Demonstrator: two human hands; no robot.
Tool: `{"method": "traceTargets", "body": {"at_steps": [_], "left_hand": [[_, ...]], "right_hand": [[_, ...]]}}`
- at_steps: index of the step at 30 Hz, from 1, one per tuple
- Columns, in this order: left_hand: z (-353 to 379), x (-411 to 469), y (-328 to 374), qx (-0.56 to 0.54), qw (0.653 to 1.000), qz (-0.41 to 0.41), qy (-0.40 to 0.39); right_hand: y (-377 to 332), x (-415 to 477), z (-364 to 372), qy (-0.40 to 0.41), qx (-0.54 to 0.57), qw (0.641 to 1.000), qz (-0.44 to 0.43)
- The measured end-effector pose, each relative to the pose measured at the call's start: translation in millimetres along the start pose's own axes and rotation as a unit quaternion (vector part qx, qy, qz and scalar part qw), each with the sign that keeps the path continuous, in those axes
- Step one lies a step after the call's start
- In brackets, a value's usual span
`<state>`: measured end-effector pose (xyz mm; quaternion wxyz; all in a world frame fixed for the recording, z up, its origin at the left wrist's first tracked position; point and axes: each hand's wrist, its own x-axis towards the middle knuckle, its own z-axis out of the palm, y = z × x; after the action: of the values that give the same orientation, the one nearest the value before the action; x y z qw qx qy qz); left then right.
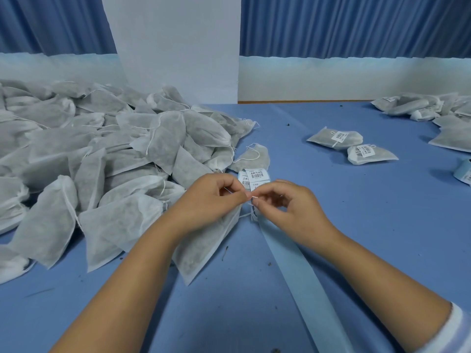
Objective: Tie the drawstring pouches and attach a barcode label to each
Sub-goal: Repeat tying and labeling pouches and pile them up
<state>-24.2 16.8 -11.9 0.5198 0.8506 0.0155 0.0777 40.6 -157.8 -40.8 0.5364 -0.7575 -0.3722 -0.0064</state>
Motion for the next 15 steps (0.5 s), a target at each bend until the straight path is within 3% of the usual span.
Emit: {"method": "traceTargets", "body": {"at_steps": [3, 9, 11, 15], "left_hand": [[-0.5, -0.1, -0.2, -0.001, 1.0, 0.0, -0.003], [-0.9, -0.4, 0.2, -0.024, 1.0, 0.008, -0.004], [-1.9, -1.9, 2.7, -0.04, 0.999, 0.0, -0.004], [-3.8, -3.6, 5.6, -0.066, 0.997, -0.033, -0.016]], "right_hand": [[-0.6, 0.8, -1.0, -0.023, 0.009, 0.999, 0.032], [-2.3, 4.0, -3.6, -0.055, 0.173, 0.976, 0.123], [-1.9, 4.4, -4.0, -0.042, 0.201, 0.971, 0.122], [-4.3, 4.7, -5.5, -0.008, 0.15, 0.987, 0.054]]}}
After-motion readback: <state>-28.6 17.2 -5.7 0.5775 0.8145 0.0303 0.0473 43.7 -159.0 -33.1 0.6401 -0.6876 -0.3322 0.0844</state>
